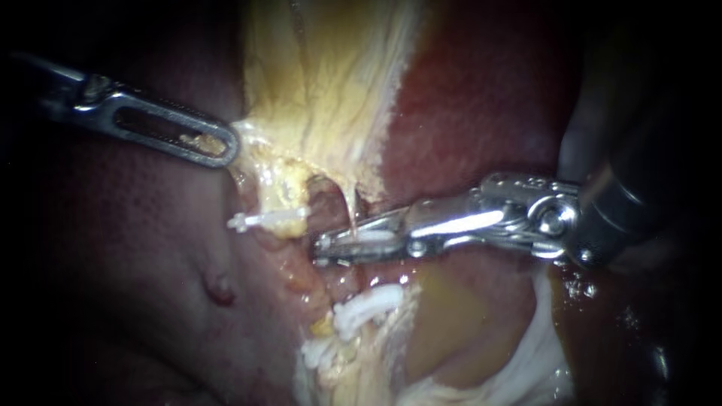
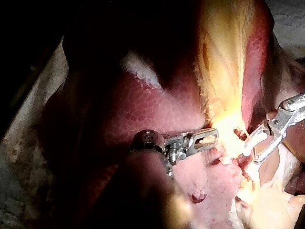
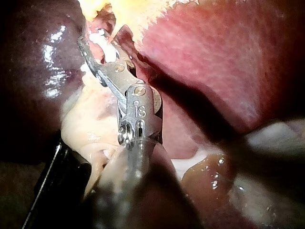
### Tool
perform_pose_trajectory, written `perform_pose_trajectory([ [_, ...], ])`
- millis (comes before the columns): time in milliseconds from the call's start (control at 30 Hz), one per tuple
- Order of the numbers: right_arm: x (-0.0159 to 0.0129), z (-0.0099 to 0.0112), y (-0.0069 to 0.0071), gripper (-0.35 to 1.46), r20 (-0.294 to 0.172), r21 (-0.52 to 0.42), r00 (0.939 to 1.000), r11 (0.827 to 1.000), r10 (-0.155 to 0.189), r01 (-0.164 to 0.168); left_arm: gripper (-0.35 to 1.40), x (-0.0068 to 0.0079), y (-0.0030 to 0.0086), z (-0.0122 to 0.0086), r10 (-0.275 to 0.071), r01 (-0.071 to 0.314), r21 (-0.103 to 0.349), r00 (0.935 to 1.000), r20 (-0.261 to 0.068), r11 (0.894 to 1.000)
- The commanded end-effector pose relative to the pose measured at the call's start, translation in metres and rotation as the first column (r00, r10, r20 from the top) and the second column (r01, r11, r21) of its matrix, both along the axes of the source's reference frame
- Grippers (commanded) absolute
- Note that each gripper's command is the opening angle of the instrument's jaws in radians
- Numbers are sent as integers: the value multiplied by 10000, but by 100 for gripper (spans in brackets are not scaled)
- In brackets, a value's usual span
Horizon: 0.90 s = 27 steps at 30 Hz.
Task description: Going back third clip right tube
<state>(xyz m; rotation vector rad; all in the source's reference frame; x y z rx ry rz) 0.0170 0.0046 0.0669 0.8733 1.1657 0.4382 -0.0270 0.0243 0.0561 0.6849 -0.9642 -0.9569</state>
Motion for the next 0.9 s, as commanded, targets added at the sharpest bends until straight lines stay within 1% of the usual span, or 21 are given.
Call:
perform_pose_trajectory([
  [33,2,2,0,42,-30,-123,10000,9999,20,-20,-35,0,0,0,1,-1,1,10000,-1,10000],
  [100,4,4,-1,44,-13,-353,9999,9993,118,-119,-35,0,0,0,1,-1,1,10000,-1,10000],
  [167,4,7,-2,47,100,-710,9991,9967,406,-398,-35,0,0,0,1,-1,1,10000,-1,10000],
  [200,4,8,-2,48,231,-934,9974,9935,678,-654,-35,0,0,0,0,0,1,10000,-1,10000],
  [267,1,11,0,49,310,-1431,9948,9855,966,-912,-35,0,0,0,1,-1,1,10000,-1,10000],
  [300,-1,13,1,50,362,-1573,9934,9823,1087,-1017,-35,0,0,-1,0,0,1,10000,-1,10000],
  [367,-6,17,3,50,373,-1913,9921,9753,1198,-1106,-35,0,-1,-1,-2,2,1,10000,-3,10000],
  [500,-19,20,6,50,367,-2447,9906,9622,1321,-1193,-35,1,-1,-1,-2,2,1,10000,-3,10000],
  [600,-28,18,7,50,272,-2803,9909,9525,1318,-1190,-35,1,-1,-1,-1,1,1,10000,-2,10000],
  [767,-45,7,7,50,60,-3160,9934,9428,1142,-1065,-35,2,-1,-1,2,-2,1,10000,0,10000],
  [833,-58,-1,8,50,-109,-3367,9945,9361,1044,-1019,-35,3,-1,-2,7,-7,2,10000,3,10000],
  [900,-70,-9,10,50,-250,-3453,9950,9332,966,-993,-35,3,-1,-2,9,-9,2,10000,4,10000],
])
